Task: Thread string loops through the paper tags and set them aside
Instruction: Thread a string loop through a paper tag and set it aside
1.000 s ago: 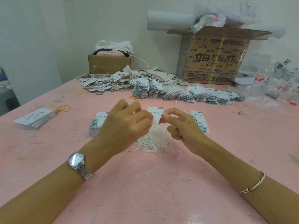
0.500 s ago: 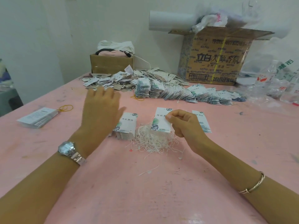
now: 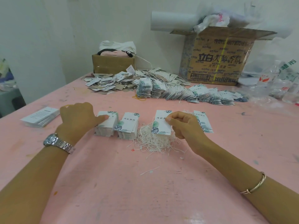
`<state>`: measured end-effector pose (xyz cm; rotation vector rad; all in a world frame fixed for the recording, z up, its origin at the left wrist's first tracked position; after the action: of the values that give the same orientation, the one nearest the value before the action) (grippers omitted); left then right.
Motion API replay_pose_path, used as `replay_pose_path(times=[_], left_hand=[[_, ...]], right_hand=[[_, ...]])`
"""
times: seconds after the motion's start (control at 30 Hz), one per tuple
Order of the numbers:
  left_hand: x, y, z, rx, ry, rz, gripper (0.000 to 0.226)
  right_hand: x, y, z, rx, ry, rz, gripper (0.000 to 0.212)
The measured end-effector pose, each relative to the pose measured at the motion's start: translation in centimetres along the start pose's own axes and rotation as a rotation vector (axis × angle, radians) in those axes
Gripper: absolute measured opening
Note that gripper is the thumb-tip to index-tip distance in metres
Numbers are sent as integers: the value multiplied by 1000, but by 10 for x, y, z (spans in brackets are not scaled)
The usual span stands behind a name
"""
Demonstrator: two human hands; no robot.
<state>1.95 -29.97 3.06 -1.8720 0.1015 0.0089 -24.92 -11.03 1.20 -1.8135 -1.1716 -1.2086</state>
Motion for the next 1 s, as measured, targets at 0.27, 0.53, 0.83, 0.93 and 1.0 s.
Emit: replay_pose_path(times=[0.27,0.53,0.83,0.93,1.0], left_hand=[[-4,-28,12,-95,5,299,51],[-51,-42,47,134,137,1268,25],[-101,-9,90,380,208,1341,23],[-101,-13,91,319,240,1312,19],[-103,-14,93,314,260,1300,16]], right_hand=[[-1,0,0,19,-2,3,11],[16,0,0,43,-196,222,13],[21,21,8,209,-250,203,18],[20,27,9,249,-250,200,11],[19,29,11,266,-251,195,7]])
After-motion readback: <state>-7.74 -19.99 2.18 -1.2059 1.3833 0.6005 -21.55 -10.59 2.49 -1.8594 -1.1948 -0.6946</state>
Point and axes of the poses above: each hand's wrist, its own z-axis away from the middle knuckle, its own y-axis out of the palm, x = y × z, the point moved 10 cm from there along -z, towards the middle knuckle, and after that the axes turned 9 degrees about -y, right-handed, at the moved point
